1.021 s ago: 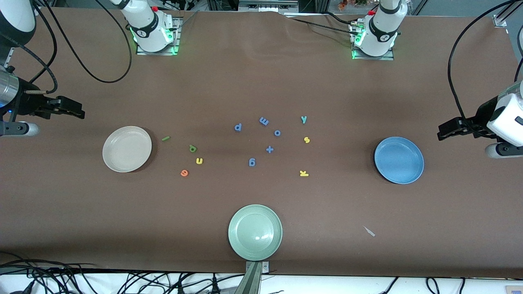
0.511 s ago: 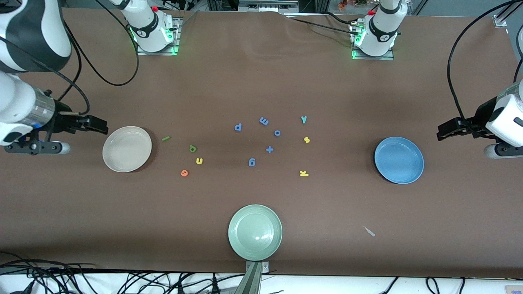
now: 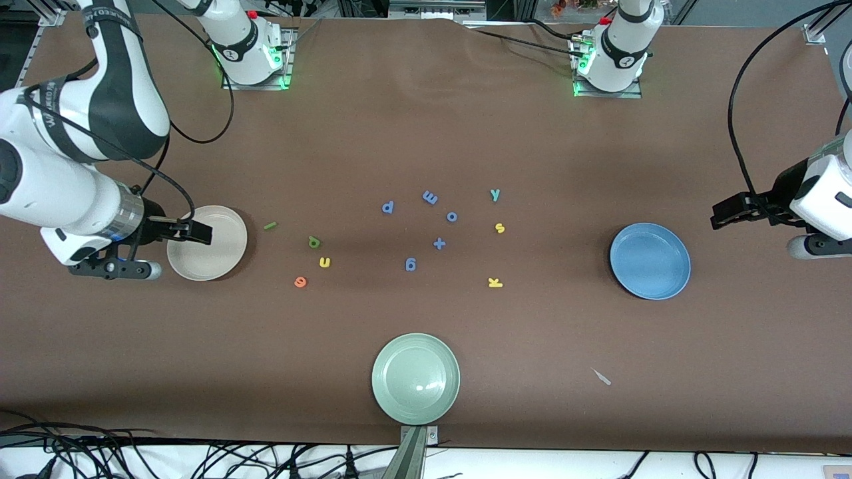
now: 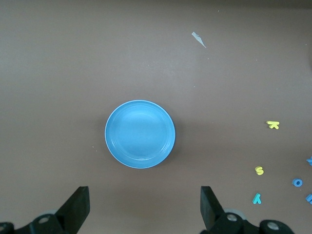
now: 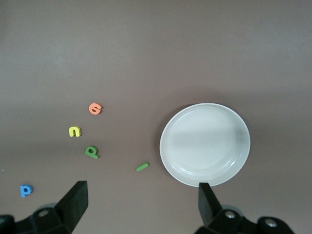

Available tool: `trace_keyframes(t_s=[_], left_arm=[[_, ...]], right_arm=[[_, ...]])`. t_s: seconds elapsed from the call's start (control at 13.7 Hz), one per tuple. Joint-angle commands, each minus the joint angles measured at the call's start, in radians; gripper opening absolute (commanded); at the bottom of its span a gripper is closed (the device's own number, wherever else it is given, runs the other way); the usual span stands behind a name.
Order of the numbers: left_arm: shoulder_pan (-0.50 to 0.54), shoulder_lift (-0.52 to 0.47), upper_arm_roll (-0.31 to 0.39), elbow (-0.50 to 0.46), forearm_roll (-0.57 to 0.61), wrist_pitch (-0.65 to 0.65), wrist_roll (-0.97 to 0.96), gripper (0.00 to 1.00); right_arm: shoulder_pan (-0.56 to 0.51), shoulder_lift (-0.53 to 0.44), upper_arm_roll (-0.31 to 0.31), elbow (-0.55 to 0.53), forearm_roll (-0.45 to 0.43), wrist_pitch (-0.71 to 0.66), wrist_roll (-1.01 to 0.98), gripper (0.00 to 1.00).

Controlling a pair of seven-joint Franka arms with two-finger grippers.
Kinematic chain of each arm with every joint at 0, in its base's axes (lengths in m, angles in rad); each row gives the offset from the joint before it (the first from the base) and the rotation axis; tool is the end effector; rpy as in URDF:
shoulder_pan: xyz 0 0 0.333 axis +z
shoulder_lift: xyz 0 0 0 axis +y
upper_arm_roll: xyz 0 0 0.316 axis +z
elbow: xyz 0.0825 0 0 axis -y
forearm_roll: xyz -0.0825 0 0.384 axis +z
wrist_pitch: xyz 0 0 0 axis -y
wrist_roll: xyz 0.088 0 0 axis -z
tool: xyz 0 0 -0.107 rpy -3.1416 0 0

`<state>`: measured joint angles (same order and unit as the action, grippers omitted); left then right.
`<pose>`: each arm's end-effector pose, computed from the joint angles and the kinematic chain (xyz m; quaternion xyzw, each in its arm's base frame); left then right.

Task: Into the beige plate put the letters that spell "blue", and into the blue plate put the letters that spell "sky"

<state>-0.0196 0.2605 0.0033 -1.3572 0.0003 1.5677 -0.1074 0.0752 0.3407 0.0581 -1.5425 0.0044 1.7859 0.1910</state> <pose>0.6310 -0.0105 0.5702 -0.9987 -0.0455 0.0249 0.0021 0.6460 0.0825 0.4490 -0.9983 0.0306 0.0496 0.0039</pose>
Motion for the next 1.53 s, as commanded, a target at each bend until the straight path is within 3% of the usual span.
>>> trace_keyframes(t_s=[0.0, 1.17, 1.46], left_arm=[[0.0, -0.003, 0.003, -0.005, -0.02, 0.008, 0.011, 1.0], [-0.005, 0.006, 0.001, -0.017, -0.02, 0.028, 0.005, 1.0], [-0.005, 0.008, -0.049, -0.062, -0.005, 0.057, -0.078, 1.0]], right_arm=[[0.002, -0.019, -0.001, -0.024, -0.007, 0.015, 0.011, 1.0], [0.0, -0.025, -0.001, -0.027, -0.009, 0.007, 0.008, 1.0], [0.002, -0.034, -0.001, -0.129, -0.009, 0.097, 0.015, 1.0]])
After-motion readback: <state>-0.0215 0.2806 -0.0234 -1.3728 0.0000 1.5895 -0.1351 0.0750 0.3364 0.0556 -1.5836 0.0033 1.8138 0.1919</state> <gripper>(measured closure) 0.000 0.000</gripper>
